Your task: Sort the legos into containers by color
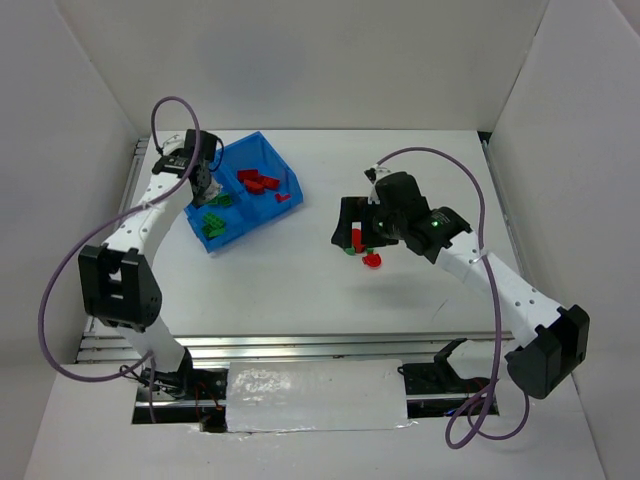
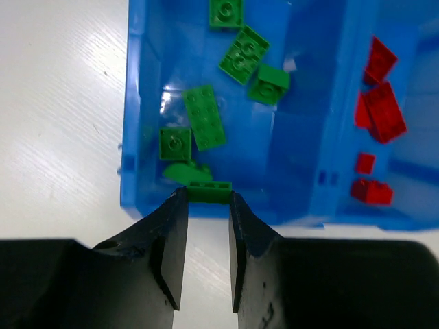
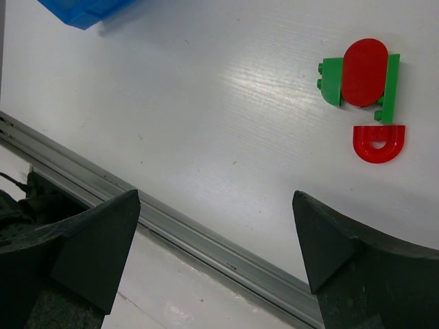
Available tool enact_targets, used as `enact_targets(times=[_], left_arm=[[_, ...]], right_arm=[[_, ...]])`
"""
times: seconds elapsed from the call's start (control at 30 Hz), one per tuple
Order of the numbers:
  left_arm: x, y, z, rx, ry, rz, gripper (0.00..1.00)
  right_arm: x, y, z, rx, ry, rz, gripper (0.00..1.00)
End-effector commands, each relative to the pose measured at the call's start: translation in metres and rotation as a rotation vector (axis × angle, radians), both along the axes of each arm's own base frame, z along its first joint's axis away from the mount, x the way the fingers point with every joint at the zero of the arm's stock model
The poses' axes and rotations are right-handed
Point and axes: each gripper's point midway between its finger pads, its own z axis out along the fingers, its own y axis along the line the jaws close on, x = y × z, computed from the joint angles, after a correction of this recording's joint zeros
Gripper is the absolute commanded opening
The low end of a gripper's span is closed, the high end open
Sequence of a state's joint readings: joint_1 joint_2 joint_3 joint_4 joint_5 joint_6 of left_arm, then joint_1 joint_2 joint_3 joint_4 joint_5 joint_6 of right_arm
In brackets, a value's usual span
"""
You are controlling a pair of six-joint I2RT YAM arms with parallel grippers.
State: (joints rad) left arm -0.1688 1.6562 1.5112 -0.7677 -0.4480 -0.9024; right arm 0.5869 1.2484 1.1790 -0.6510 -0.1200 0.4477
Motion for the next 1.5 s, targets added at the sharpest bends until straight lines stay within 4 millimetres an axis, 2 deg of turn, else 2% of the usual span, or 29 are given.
enact_targets(times=[0.0, 0.03, 0.07, 0.1, 0.17, 0.23, 0.33, 0.37, 0.4, 0.43, 0.53, 0.6, 0.63, 0.67, 0.7, 0.73, 0.8, 0.83, 0.87, 0.97, 1.07, 1.23, 1.37, 1.47], left_arm=[[0.018, 0.012, -0.014, 0.045, 0.051, -0.022, 0.35], [0.027, 0.013, -0.014, 0.046, 0.032, -0.026, 0.47], [0.032, 0.014, -0.012, 0.049, 0.022, -0.026, 0.70], [0.035, 0.016, -0.016, 0.052, 0.033, -0.022, 0.79], [0.039, 0.023, -0.011, 0.053, 0.021, -0.005, 0.99], [0.040, 0.027, -0.004, 0.049, 0.006, 0.001, 1.00], [0.037, 0.029, 0.016, 0.048, -0.038, -0.005, 0.99], [0.034, 0.031, 0.028, 0.055, -0.060, -0.010, 1.00], [0.029, 0.032, 0.042, 0.066, -0.086, -0.033, 1.00], [0.030, 0.031, 0.045, 0.062, -0.094, -0.036, 1.00], [0.018, 0.024, 0.060, 0.045, -0.093, -0.098, 0.99], [0.005, 0.011, 0.070, 0.011, -0.113, -0.174, 0.99], [-0.001, 0.005, 0.062, -0.004, -0.100, -0.205, 0.99], [-0.007, -0.004, 0.063, -0.026, -0.107, -0.257, 0.99], [-0.016, -0.007, 0.073, -0.031, -0.139, -0.279, 0.99], [-0.028, -0.015, 0.072, -0.047, -0.142, -0.322, 1.00], [-0.040, -0.022, 0.070, -0.059, -0.142, -0.366, 1.00], [-0.048, -0.026, 0.060, -0.068, -0.119, -0.392, 1.00], [-0.053, -0.029, 0.064, -0.066, -0.135, -0.427, 1.00], [-0.068, -0.036, 0.055, -0.088, -0.109, -0.495, 0.99], [-0.078, -0.041, 0.047, -0.106, -0.080, -0.534, 0.99], [-0.082, -0.045, 0.051, -0.117, -0.092, -0.565, 0.99], [-0.083, -0.044, 0.051, -0.111, -0.087, -0.569, 1.00], [-0.083, -0.044, 0.046, -0.114, -0.074, -0.572, 1.00]], right_arm=[[0.006, 0.005, 0.025, 0.031, -0.067, 0.012, 1.00], [0.005, 0.006, 0.024, 0.032, -0.064, 0.015, 1.00], [0.005, 0.006, 0.023, 0.030, -0.064, 0.012, 1.00], [0.006, 0.006, 0.021, 0.029, -0.064, 0.012, 1.00], [0.006, 0.004, 0.011, 0.015, -0.046, 0.003, 1.00], [0.009, 0.003, 0.000, -0.005, -0.027, -0.009, 1.00], [0.018, -0.003, -0.021, -0.063, -0.005, -0.052, 1.00], [0.022, -0.008, -0.028, -0.085, 0.003, -0.075, 1.00], [0.036, -0.022, -0.042, -0.151, 0.013, -0.149, 1.00], [0.038, -0.021, -0.046, -0.158, 0.024, -0.151, 1.00], [0.053, -0.036, -0.066, -0.235, 0.056, -0.200, 1.00], [0.061, -0.042, -0.074, -0.246, 0.067, -0.213, 1.00], [0.064, -0.043, -0.081, -0.259, 0.083, -0.199, 1.00], [0.066, -0.045, -0.085, -0.274, 0.087, -0.202, 1.00], [0.068, -0.048, -0.088, -0.289, 0.091, -0.211, 1.00], [0.071, -0.053, -0.097, -0.314, 0.104, -0.217, 1.00], [0.073, -0.058, -0.107, -0.334, 0.118, -0.226, 1.00], [0.072, -0.062, -0.120, -0.347, 0.147, -0.231, 1.00], [0.074, -0.062, -0.125, -0.335, 0.156, -0.231, 1.00], [0.073, -0.066, -0.144, -0.327, 0.187, -0.229, 1.00], [0.078, -0.067, -0.157, -0.324, 0.218, -0.240, 1.00], [0.073, -0.070, -0.186, -0.367, 0.291, -0.246, 1.00], [0.067, -0.069, -0.198, -0.353, 0.302, -0.239, 0.99], [0.065, -0.072, -0.206, -0.376, 0.318, -0.243, 0.95]])
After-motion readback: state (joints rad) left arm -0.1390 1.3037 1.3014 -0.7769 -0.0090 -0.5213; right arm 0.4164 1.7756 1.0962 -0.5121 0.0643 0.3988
